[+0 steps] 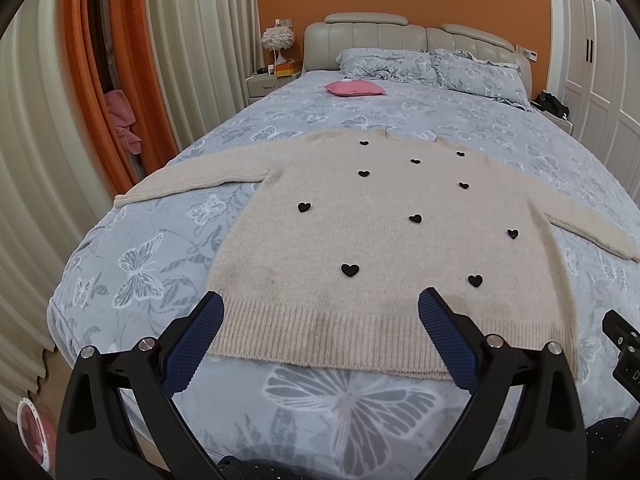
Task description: Fold small clothes
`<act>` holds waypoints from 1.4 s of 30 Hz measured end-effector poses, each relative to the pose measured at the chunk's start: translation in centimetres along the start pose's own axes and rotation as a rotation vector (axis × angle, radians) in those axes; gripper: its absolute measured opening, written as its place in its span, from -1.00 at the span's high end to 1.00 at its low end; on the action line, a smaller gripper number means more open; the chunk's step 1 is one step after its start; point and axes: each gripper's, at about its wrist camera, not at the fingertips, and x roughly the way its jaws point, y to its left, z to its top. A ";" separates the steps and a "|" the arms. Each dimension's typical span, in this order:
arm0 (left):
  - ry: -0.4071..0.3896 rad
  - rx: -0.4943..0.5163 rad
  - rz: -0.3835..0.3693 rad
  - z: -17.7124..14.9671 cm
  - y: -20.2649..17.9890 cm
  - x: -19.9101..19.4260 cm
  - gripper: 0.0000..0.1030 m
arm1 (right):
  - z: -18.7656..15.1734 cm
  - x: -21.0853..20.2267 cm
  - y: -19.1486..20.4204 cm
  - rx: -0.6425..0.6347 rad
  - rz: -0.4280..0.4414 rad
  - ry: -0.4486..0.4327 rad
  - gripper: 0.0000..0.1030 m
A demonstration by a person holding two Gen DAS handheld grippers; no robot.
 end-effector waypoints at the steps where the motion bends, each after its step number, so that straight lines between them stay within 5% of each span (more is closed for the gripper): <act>1: 0.000 0.000 0.000 0.0 0.0 0.0 -0.86 | 0.0 0.0 -0.1 0.000 0.000 0.000 -0.68; 42: 0.016 0.015 0.003 -0.9 -0.1 -0.1 -0.86 | 0.1 0.1 -0.4 0.004 0.011 0.008 -0.68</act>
